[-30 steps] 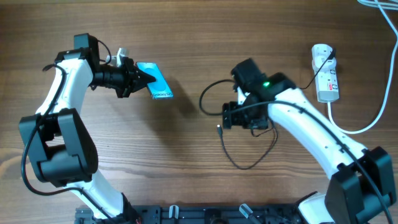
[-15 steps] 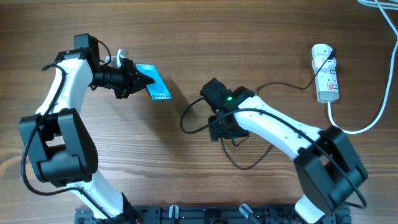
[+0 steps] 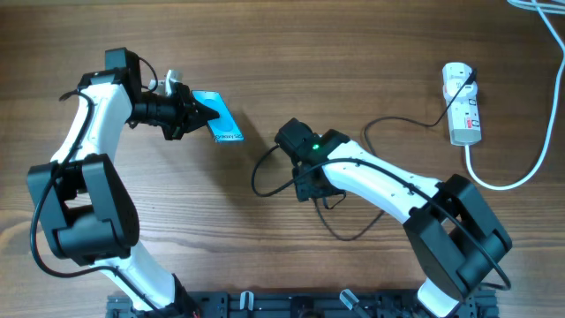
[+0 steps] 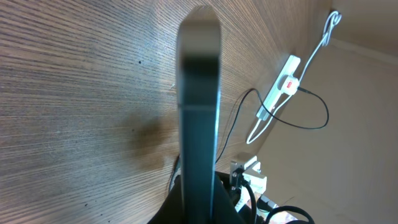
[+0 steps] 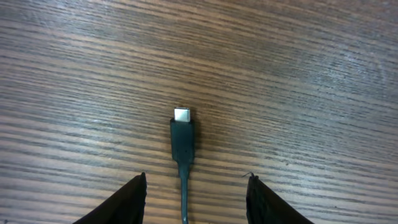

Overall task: Plug charger to phone and switch on socket
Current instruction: 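Close the right gripper on the USB-C plug, then lift the USB-C plug with the right gripper, tip pointing up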

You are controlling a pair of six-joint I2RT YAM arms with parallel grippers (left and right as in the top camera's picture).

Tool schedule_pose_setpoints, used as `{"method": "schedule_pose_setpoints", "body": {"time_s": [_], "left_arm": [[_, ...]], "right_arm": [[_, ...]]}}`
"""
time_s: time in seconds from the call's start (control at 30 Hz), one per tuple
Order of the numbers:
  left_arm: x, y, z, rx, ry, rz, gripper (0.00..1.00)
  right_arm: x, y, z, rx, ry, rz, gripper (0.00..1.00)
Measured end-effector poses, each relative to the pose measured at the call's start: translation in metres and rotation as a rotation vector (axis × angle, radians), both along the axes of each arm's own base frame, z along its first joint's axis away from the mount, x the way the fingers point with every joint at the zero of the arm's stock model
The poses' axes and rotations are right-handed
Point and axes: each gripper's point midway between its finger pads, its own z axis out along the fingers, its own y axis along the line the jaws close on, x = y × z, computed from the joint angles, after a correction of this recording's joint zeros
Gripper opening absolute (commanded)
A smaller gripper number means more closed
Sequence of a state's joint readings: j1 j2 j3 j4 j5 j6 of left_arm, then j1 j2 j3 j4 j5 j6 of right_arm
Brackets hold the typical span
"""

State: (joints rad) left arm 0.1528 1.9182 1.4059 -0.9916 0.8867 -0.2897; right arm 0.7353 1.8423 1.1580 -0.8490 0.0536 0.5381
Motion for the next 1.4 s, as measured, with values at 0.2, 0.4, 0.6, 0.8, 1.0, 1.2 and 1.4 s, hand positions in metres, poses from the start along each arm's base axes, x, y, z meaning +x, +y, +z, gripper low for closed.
{"method": "schedule_pose_setpoints", "body": {"time_s": [0.2, 0.4, 0.6, 0.8, 1.0, 1.2, 1.4], "left_arm": [[0.0, 0.0, 0.0, 0.0, 0.0, 0.0, 0.04], [0.0, 0.0, 0.0, 0.0, 0.0, 0.0, 0.04], [0.0, 0.0, 0.0, 0.0, 0.0, 0.0, 0.04], [0.0, 0.0, 0.0, 0.0, 0.001, 0.0, 0.04], [-0.001, 0.0, 0.0, 0.0, 0.003, 0.0, 0.04], [-0.001, 0.0, 0.0, 0.0, 0.004, 0.0, 0.04], [-0.001, 0.0, 0.0, 0.0, 0.004, 0.0, 0.04]], "right_arm": [[-0.006, -0.005, -0.012, -0.005, 0.006, 0.0, 0.42], [-0.002, -0.002, -0.012, 0.008, -0.01, 0.001, 0.4], [-0.005, 0.005, -0.014, 0.011, -0.013, 0.021, 0.4], [-0.006, 0.004, -0.019, 0.003, -0.001, 0.021, 0.34], [-0.006, 0.004, -0.019, 0.003, -0.001, 0.018, 0.28], [-0.007, 0.005, -0.02, 0.005, 0.002, 0.014, 0.23], [-0.007, 0.004, -0.02, 0.002, 0.004, 0.014, 0.25]]}}
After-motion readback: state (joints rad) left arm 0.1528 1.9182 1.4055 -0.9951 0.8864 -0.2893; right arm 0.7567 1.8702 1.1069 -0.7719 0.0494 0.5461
